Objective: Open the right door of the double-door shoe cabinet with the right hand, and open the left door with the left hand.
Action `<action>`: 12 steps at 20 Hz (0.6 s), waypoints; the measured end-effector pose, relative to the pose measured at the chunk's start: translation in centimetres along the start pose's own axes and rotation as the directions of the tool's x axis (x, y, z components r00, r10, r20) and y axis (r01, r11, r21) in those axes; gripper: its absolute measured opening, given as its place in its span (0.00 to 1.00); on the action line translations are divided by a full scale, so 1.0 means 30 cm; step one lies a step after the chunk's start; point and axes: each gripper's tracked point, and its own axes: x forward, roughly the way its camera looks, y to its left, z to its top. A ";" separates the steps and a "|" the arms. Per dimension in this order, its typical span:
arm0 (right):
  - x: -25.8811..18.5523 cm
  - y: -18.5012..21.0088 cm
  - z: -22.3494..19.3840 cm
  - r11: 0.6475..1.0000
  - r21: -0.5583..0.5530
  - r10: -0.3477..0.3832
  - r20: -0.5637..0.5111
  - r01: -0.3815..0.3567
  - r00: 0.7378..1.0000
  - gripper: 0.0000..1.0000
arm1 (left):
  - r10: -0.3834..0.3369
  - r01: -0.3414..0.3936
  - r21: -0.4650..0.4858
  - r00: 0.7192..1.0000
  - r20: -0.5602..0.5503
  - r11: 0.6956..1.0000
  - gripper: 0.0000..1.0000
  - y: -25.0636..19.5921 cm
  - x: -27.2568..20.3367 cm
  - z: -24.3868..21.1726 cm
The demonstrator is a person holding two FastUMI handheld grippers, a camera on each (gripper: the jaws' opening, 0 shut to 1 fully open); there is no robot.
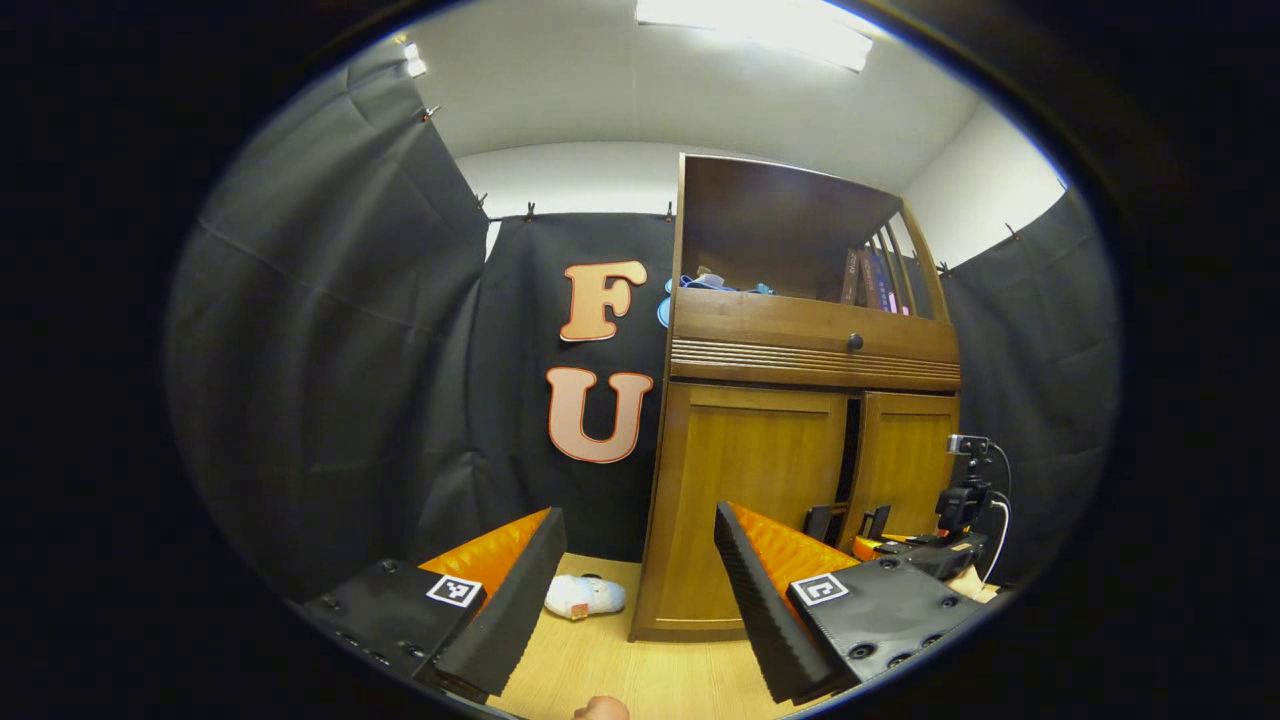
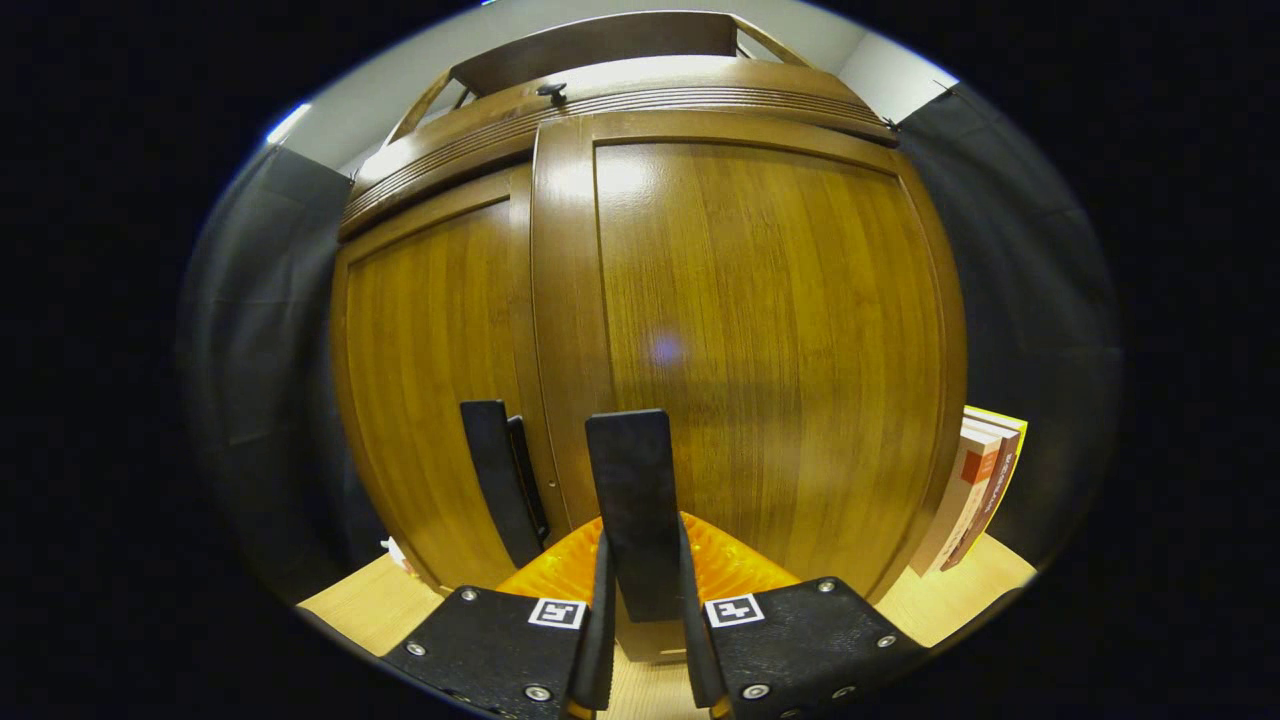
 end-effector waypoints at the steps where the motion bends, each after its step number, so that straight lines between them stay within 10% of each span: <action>1: -0.027 -0.004 0.004 1.000 -0.007 0.005 0.004 -0.005 1.000 0.29 | -0.007 0.007 0.000 1.000 0.000 1.000 0.96 -0.014 -0.006 0.001; 12: -0.370 -0.160 0.014 0.999 -0.047 -0.013 0.022 0.014 1.000 0.25 | -0.071 0.070 -0.026 0.997 -0.025 0.997 0.98 -0.143 -0.044 -0.024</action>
